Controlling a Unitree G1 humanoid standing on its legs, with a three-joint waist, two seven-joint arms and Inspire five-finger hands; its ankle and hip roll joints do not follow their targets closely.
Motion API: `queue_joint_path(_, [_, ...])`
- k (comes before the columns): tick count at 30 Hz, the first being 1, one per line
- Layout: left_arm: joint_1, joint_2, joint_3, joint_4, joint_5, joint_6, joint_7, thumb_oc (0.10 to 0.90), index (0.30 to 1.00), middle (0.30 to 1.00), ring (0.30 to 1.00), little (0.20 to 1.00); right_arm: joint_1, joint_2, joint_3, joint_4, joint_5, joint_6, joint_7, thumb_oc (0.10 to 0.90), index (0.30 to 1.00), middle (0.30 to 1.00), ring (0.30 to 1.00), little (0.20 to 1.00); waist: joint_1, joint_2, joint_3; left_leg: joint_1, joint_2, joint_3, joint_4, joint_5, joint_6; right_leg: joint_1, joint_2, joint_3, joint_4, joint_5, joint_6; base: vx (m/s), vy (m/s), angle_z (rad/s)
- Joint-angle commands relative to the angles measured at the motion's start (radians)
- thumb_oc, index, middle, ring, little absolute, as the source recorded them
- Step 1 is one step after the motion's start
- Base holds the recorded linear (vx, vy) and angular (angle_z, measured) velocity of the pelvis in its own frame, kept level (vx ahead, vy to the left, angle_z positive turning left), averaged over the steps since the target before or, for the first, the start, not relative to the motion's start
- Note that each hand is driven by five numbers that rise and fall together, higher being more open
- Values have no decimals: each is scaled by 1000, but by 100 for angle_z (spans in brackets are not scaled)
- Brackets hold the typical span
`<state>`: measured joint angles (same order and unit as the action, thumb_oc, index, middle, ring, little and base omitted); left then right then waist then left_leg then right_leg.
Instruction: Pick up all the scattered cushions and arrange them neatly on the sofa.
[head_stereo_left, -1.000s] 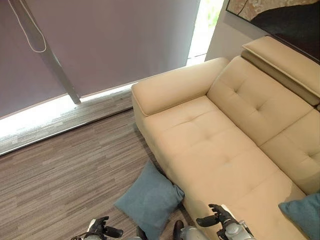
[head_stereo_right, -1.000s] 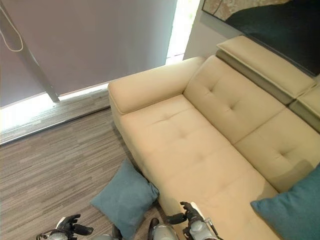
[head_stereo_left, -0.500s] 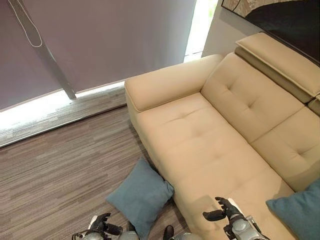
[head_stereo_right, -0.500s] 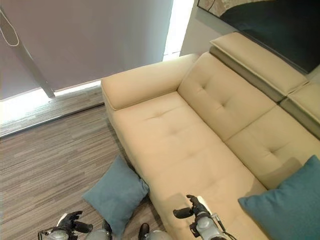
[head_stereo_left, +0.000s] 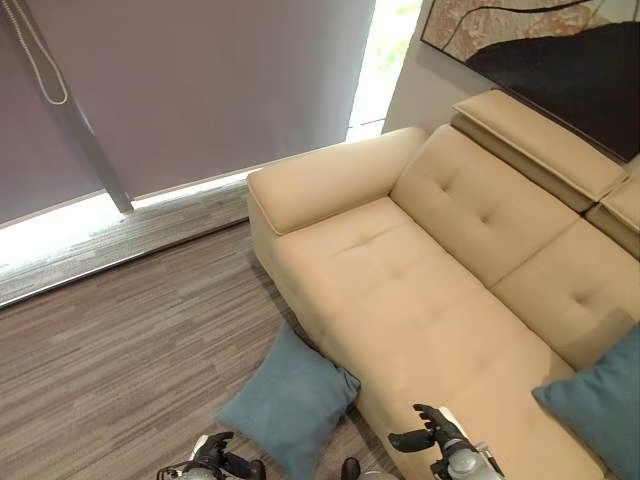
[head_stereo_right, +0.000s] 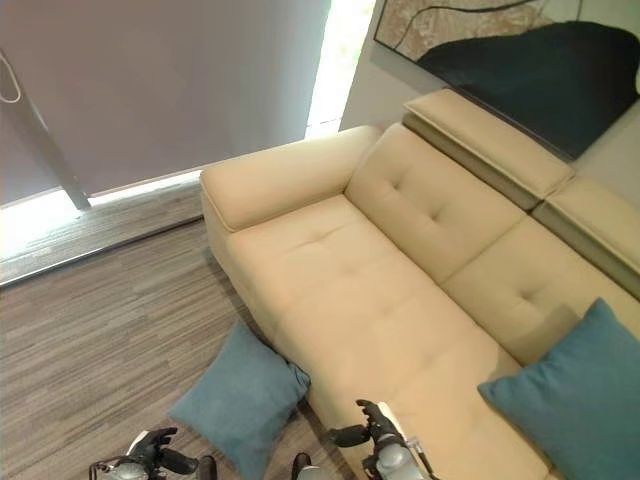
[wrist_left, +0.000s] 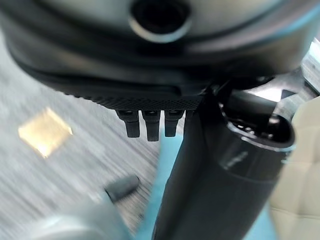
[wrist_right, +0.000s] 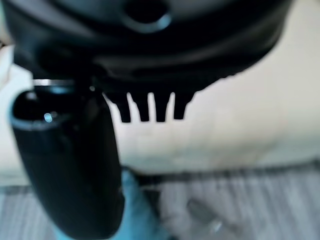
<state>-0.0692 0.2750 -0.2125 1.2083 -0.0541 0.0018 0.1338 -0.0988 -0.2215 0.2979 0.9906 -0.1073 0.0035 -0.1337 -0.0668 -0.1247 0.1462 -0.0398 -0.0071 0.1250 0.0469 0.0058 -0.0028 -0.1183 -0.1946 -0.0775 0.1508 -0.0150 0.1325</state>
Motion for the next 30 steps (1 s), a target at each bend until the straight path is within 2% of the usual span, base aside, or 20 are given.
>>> queue_joint_path(1, [-2, 24, 49, -30, -3, -34, 29, 800, 900, 900, 900, 900, -69, -60, -2, -104, 29, -24, -31, 800, 900, 900, 900, 900, 11, 9, 50, -50, 24, -40, 41, -111, 3, -51, 37, -31, -29, 10, 8, -163, 157, -47])
queue_joint_path(2, [-2, 31, 59, -40, -8, -35, 35, 800, 900, 900, 900, 900, -67, -54, 6, -167, 42, -36, -25, 800, 900, 900, 900, 900, 18, 24, 61, -63, 23, -17, 41, -101, 12, -44, 35, -66, 45, -23, -10, -187, 197, -46])
queue_joint_path(3, [0, 31, 62, -45, -7, -38, 38, 800, 900, 900, 900, 900, -63, -51, 12, -194, 49, -44, -26, 800, 900, 900, 900, 900, 21, 30, 61, -66, 19, -7, 36, -95, 14, -33, 40, -73, 67, -42, -16, -117, 145, -59])
queue_joint_path(4, [0, 32, 62, -45, -7, -38, 38, 800, 900, 900, 900, 900, -63, -51, 12, -194, 49, -44, -26, 800, 900, 900, 900, 900, 21, 30, 58, -70, 19, -7, 36, -93, 14, -36, 40, -73, 65, -40, -16, -65, 97, -56])
queue_joint_path(5, [19, 27, 74, -53, -20, -46, 43, 800, 900, 900, 900, 900, -53, -37, 30, -258, 62, -57, -14, 800, 900, 900, 900, 900, 40, 32, 58, -63, 11, 27, 15, -87, 7, 7, 41, -119, 35, -68, -28, -39, 47, -49])
queue_joint_path(6, [22, 22, 77, -55, -20, -47, 45, 800, 900, 900, 900, 900, -51, -34, 35, -272, 72, -61, -12, 800, 900, 900, 900, 900, 43, 31, 49, -65, 4, 36, 6, -84, 6, 29, 43, -131, -7, -76, -27, -40, 47, -35])
queue_joint_path(7, [22, 22, 77, -55, -20, -47, 45, 800, 900, 900, 900, 900, -52, -34, 35, -272, 72, -61, -12, 800, 900, 900, 900, 900, 43, 31, 47, -68, 4, 35, 5, -82, 6, 27, 43, -131, -10, -73, -27, -50, -37, -53])
queue_joint_path(8, [19, 15, 81, -60, -39, -48, 49, 800, 900, 900, 900, 900, -62, -21, 40, -302, 113, -65, -8, 800, 900, 900, 900, 900, 39, 35, 49, -93, 4, 40, 9, -77, 6, -12, 74, -69, -10, -70, -30, -134, -33, -55])
queue_joint_path(11, [1, 15, 84, -62, -65, -50, 57, 800, 900, 900, 900, 900, -84, -8, 61, -307, 147, -63, -3, 800, 900, 900, 900, 900, 44, 38, 71, -135, 7, 48, 25, -76, 7, -40, 68, -71, -20, -57, -30, -144, -22, -23])
queue_joint_path(13, [-28, 8, 60, -63, -78, -52, 61, 800, 900, 900, 900, 900, -116, 14, 88, -292, 179, -60, 1, 800, 900, 900, 900, 900, 45, 47, 103, -196, 7, 41, 60, -74, 14, -113, 64, -63, 11, -49, -41, -111, -7, -5])
queue_joint_path(14, [-28, 8, 60, -63, -78, -52, 61, 800, 900, 900, 900, 900, -116, 14, 88, -292, 179, -60, 1, 800, 900, 900, 900, 900, 45, 47, 103, -196, 7, 41, 60, -75, 14, -113, 64, -63, 11, -49, -41, -111, -17, 11])
queue_joint_path(16, [-75, 4, 31, -78, -113, -62, 71, 800, 900, 900, 900, 900, -172, 36, 120, -238, 193, -55, -15, 800, 900, 900, 900, 900, 60, 56, 162, -287, 10, 30, 131, -73, 18, -213, 48, -72, 94, -58, -58, -168, -46, 16])
queue_joint_path(17, [-83, 4, 26, -81, -120, -61, 70, 800, 900, 900, 900, 900, -186, 37, 121, -226, 196, -50, -19, 800, 900, 900, 900, 900, 62, 55, 168, -309, 9, 26, 146, -74, 18, -229, 46, -75, 103, -59, -61, -40, -74, 21])
queue_joint_path(18, [-92, 6, 17, -93, -136, -66, 72, 800, 900, 900, 900, 900, -202, 41, 124, -211, 204, -49, -27, 800, 900, 900, 900, 900, 66, 56, 181, -326, 10, 15, 174, -99, 12, -247, 44, -73, 133, -85, -59, -3, -84, 30])
queue_joint_path(20, [-105, 10, 6, -110, -156, -71, 76, 800, 900, 900, 900, 900, -224, 45, 118, -191, 220, -47, -39, 800, 900, 900, 900, 900, 70, 56, 197, -363, 13, 9, 213, -106, 13, -281, 40, -74, 162, -92, -65, -31, -84, 30])
queue_joint_path(21, [-122, 19, -6, -140, -189, -78, 74, 800, 900, 900, 900, 900, -259, 47, 107, -164, 237, -43, -64, 800, 900, 900, 900, 900, 77, 56, 218, -440, 22, 6, 278, -115, 10, -348, 33, -78, 213, -106, -72, -82, -96, 21])
queue_joint_path(23, [-127, 28, -8, -167, -213, -84, 84, 800, 900, 900, 900, 900, -277, 46, 100, -147, 243, -35, -79, 800, 900, 900, 900, 900, 81, 59, 229, -485, 25, 2, 317, -123, 12, -393, 30, -77, 248, -114, -77, -82, -92, 18])
queue_joint_path(25, [-156, 39, -13, -206, -279, -94, 95, 800, 900, 900, 900, 900, -329, 39, 72, -106, 274, -29, -117, 800, 900, 900, 900, 900, 86, 64, 251, -597, 35, -8, 396, -131, 10, -503, 23, -76, 318, -128, -85, -86, -113, 24])
queue_joint_path(30, [-213, 87, -12, -357, -309, -115, 123, 800, 900, 900, 900, 900, -447, -17, 20, -95, 284, -20, -185, 800, 900, 900, 900, 900, 88, 78, 276, -829, 46, -14, 554, -160, 19, -742, 12, -54, 495, -168, -101, -67, -68, 22])
